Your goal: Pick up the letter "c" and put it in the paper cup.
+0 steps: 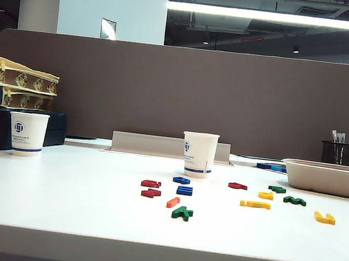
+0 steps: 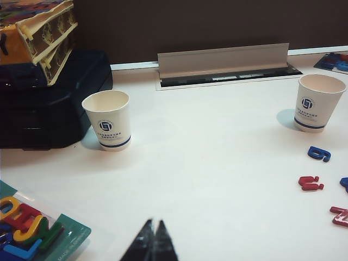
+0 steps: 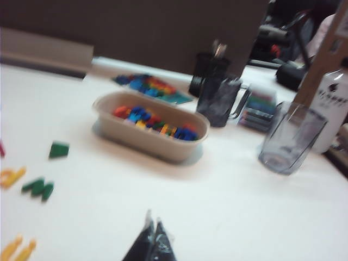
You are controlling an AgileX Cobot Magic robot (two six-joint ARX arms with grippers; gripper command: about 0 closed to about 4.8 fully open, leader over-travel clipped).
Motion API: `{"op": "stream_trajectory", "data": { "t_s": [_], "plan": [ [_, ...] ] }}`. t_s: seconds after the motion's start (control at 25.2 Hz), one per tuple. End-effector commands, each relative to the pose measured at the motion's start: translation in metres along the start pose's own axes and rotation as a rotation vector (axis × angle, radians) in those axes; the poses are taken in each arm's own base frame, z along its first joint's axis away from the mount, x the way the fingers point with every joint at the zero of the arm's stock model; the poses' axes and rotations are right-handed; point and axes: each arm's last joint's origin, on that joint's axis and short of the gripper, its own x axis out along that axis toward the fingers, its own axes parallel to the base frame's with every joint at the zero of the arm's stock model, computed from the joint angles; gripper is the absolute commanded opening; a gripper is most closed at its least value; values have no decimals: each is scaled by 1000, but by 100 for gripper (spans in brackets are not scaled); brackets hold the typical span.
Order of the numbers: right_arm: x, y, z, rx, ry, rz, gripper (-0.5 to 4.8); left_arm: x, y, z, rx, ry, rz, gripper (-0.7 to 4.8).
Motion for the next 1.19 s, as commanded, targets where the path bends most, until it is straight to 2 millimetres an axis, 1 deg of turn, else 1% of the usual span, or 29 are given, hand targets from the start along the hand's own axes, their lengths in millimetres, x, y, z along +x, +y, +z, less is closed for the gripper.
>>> {"op": "stream_trajectory", "data": {
  "t_s": [0.04,0.12,0.4,0.48,0.52,0.95,1.03,1.19],
  "plan": [
    [0,-3,6,46,-64,-55,0,2,0,1,22,-80,12,-6],
    [0,-3,6,46,-61,-64,0,4,0,-1,4,-121,40,-6],
    [0,-1,-1,12,9,-49,0,3,1,0,-7,-141,84,-6],
    [0,-1,-3,4,26,-46,0,4,1,1,-28,-191,84,-6],
    [0,-1,-3,28,27,-43,0,4,1,1,-38,-217,85,-6],
    [0,-1,-3,30,26,-40,0,11,-2,-30,-30,-164,86,-6],
    [0,-1,-3,30,26,-40,0,12,-2,-40,-51,-166,87,-6],
    [0,-1,-3,30,26,-40,0,12,-3,-41,-46,-155,86,-6]
  ]
}}
